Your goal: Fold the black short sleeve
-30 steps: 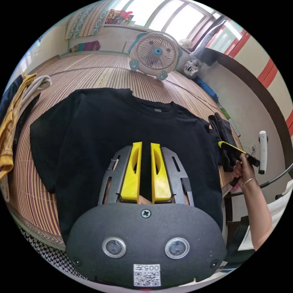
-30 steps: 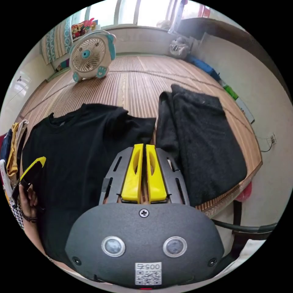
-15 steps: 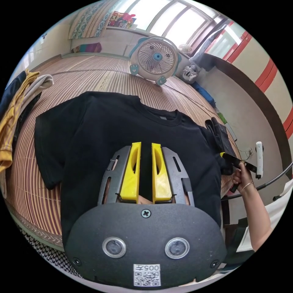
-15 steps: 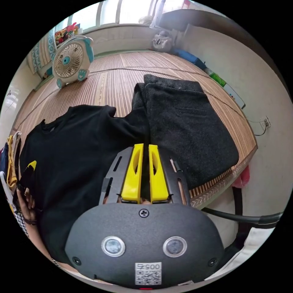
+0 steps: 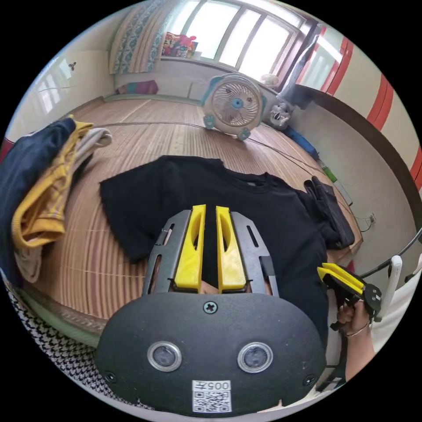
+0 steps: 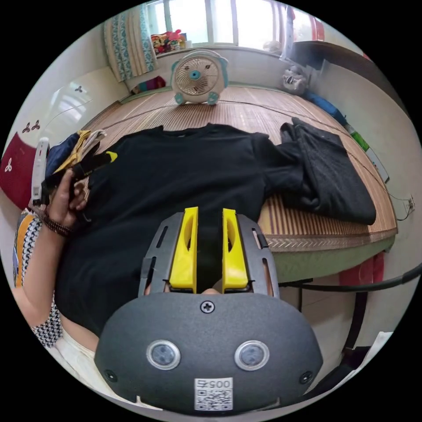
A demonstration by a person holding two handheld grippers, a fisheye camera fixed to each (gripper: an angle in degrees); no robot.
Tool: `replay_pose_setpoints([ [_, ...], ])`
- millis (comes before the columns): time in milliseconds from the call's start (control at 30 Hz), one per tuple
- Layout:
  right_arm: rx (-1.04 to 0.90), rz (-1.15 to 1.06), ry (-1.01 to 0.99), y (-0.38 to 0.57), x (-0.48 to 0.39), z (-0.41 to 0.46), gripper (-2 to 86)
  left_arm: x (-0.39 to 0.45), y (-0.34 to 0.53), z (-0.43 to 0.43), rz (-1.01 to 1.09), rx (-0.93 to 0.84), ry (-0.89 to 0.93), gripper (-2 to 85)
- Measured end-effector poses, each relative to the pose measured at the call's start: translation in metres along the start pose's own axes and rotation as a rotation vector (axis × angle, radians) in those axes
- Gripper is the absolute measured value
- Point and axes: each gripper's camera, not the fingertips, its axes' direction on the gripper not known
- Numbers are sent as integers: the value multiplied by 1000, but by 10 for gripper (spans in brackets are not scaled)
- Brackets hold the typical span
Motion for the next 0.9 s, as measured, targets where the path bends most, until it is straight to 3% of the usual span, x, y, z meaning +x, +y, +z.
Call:
replay_pose_setpoints([
  [233,-20,121,-37,19,7,11,84,-64,15,9,35,-170,-147,50],
  [300,-19,121,-34,21,6,10,84,-71,27,-1,61,-115,-134,41],
  [433,-18,66,-10,28,-1,4,86,-74,31,-14,95,-115,-408,36],
  [667,-54,-20,-16,24,-8,-15,93,-63,38,-52,76,-99,-386,36],
  [800,69,-14,14,3,4,-44,103,-42,32,-75,90,-4,-286,55],
  [900,80,-12,71,-31,14,-39,109,-36,18,-61,91,-42,-242,65],
])
